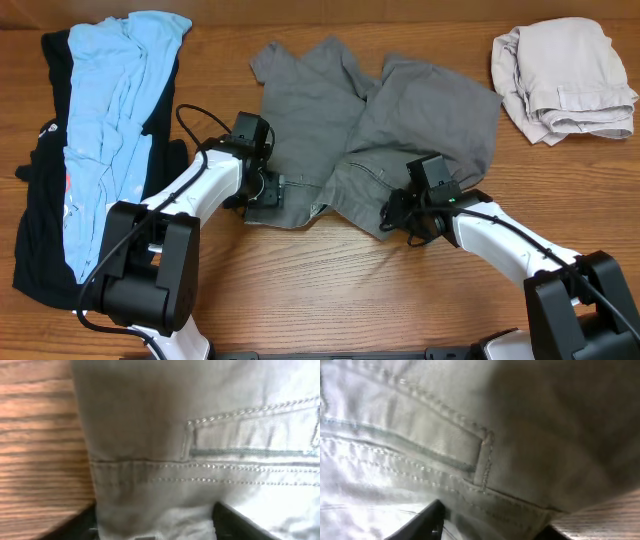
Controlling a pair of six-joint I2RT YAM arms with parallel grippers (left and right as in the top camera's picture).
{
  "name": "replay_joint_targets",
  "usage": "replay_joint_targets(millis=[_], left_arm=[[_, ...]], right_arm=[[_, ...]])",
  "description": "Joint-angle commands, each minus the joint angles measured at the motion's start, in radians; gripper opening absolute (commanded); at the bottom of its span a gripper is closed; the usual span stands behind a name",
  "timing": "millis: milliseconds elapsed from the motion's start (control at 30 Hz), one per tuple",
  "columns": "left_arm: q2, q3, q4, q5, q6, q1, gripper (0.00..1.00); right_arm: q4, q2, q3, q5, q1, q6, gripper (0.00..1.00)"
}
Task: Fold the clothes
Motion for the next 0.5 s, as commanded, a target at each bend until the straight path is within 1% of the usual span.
replay_joint_targets(millis=[0,33,67,100,200,267,367,400,467], left_arm=[[0.025,-0.05,0.006,0.055,-0.029,-0.005,0.34],[0.025,-0.054,0.002,0.055,-0.038,-0.009,0.09],[0.025,-0.056,-0.002,0.055,-0.038,-0.01,0.04],[0.025,-0.056,-0.011,0.055,-0.038,-0.01,0.04],[0.011,-0.052,-0.016,0.062,-0.038,0.005,0.04],[-0.015,-0.034,-0.024,0.09,-0.037,0.034,0.04],[-0.085,0.005,-0.035,0.115,-0.035,0.089,0.04],[-0.137,0.025,-0.049,0.115,-0.016,0.117,0.04],[-0.188,0.044,-0.062,0.115,0.003,0.14,0.04]], right_arm=[[0.0,0.009,-0.023,0.003,-0.01,0.012,0.32],[-0.001,0.006,-0.022,-0.002,-0.021,0.012,0.22],[-0.006,0.002,-0.02,-0.006,-0.033,0.012,0.13],[-0.024,-0.006,-0.014,-0.011,-0.053,0.013,0.04],[-0.105,-0.046,0.016,-0.025,-0.117,0.007,0.04],[-0.19,-0.105,0.045,-0.025,-0.172,-0.04,0.04],[-0.278,-0.199,0.086,-0.024,-0.234,-0.086,0.04],[-0.328,-0.262,0.117,-0.024,-0.27,-0.114,0.04],[-0.375,-0.315,0.15,-0.024,-0.299,-0.139,0.04]])
